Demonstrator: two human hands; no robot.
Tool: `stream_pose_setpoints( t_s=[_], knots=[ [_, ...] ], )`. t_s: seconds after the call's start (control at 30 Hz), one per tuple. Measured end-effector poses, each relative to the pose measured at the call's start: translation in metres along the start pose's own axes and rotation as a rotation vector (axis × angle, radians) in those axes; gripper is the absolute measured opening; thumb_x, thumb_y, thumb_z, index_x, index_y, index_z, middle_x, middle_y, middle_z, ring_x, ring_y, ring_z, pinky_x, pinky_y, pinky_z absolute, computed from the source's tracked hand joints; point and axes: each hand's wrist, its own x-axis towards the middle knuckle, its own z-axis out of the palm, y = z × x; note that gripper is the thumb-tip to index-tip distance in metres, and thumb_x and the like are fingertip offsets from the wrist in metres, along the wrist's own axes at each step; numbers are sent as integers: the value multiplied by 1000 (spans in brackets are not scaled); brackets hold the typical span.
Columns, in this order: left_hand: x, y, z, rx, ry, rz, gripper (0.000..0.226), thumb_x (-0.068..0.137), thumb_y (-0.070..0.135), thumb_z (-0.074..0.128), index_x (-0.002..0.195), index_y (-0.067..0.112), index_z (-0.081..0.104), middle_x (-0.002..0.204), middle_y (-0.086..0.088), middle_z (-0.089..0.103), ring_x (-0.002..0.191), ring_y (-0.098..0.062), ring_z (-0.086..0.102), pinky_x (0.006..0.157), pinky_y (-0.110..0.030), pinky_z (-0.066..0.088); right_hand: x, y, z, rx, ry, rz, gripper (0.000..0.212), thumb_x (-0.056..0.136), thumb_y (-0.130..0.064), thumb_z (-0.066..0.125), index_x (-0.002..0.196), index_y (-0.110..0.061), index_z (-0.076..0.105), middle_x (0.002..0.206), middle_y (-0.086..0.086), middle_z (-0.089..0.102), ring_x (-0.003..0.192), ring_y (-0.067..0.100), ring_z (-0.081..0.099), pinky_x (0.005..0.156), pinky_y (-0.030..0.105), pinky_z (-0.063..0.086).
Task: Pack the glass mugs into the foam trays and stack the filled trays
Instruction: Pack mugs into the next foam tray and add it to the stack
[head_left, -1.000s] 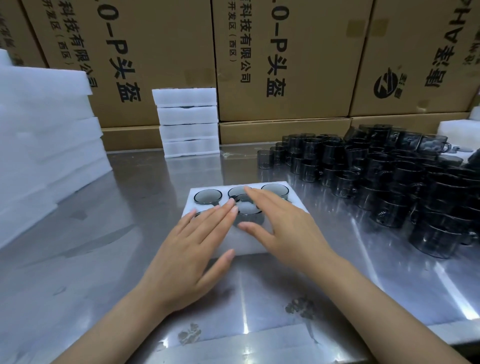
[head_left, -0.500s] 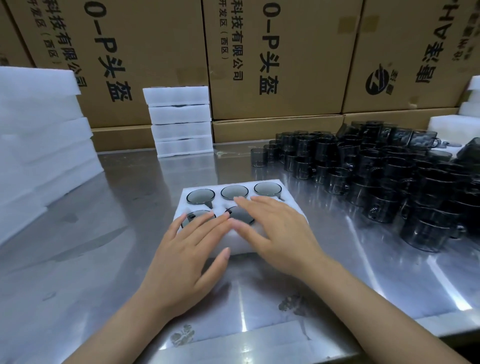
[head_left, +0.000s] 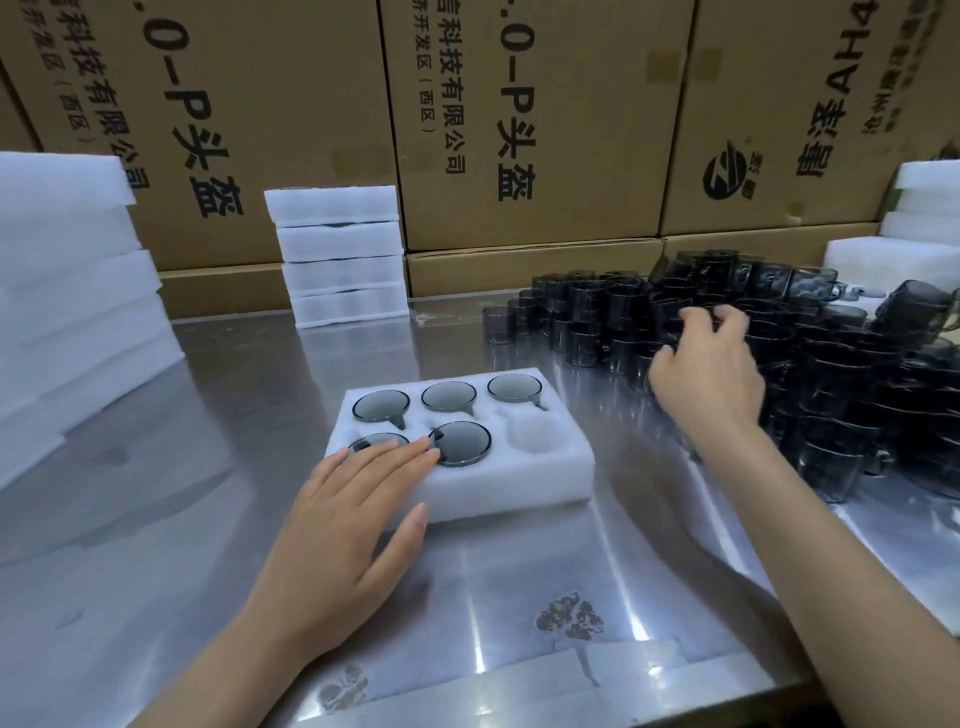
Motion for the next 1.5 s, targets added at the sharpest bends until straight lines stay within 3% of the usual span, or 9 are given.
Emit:
stream_pose_setpoints(
  t_s=[0.1,0.23,0.37,0.63,0.83,1.1,1.23,1.37,1.5],
  knots=[
    [0,-2,0,-10,11,10,46,93,36,34,131,22,55,137,13,50,125,-9,45,104,-30,28,12,10,-7,-139,44,65,38,90,-17,53,126,-3,48,132,22,38,113,41,44,95,45,34],
    [0,-2,0,-37,36,10,45,93,36,34,129,22,57,136,14,51,122,-8,47,101,-28,30,19,17,-11,-253,0,123,40,89,-23,58,122,-4,49,133,23,40,118,40,41,96,45,32],
    [1,-1,0,-46,45,11,45,93,36,34,128,21,58,135,14,51,121,-7,47,101,-28,31,22,21,-12,-261,-112,138,46,88,-23,63,125,-2,45,129,24,45,117,41,45,90,45,38],
    [0,-2,0,-44,40,6,44,93,36,34,129,23,57,136,15,51,122,-8,48,100,-31,32,23,26,-10,-237,-65,119,38,88,-9,62,123,-4,50,121,23,48,107,41,49,70,42,37],
    [0,-2,0,-47,32,3,44,94,36,34,130,24,56,136,17,50,122,-7,48,100,-31,32,21,27,-9,-47,66,60,40,90,-5,57,129,-13,56,118,15,59,115,37,42,80,47,43],
    [0,-1,-1,-46,27,1,45,94,36,33,130,23,56,136,16,50,122,-7,47,100,-29,31,-7,-2,-15,452,319,-233,37,88,-23,64,123,-21,54,88,-7,59,96,14,37,82,37,39],
    [0,-1,-2,-48,19,-2,45,95,37,32,131,24,55,136,16,50,123,-6,46,101,-27,30,-36,-35,-13,527,185,-462,29,83,-17,67,111,-23,62,83,-8,57,86,14,42,77,39,44],
    [0,-1,-2,-47,19,0,45,95,37,32,130,24,56,135,15,51,123,-6,47,101,-25,30,-62,-60,-3,511,-15,-555,21,80,-15,68,99,-25,65,77,-14,55,85,14,46,75,28,36],
    [1,-1,-2,-53,20,-3,45,95,37,32,130,24,56,135,15,51,122,-5,46,101,-24,28,-71,-69,2,429,-154,-610,22,82,-20,67,102,-28,66,78,-15,55,88,13,47,82,30,36]
  ],
)
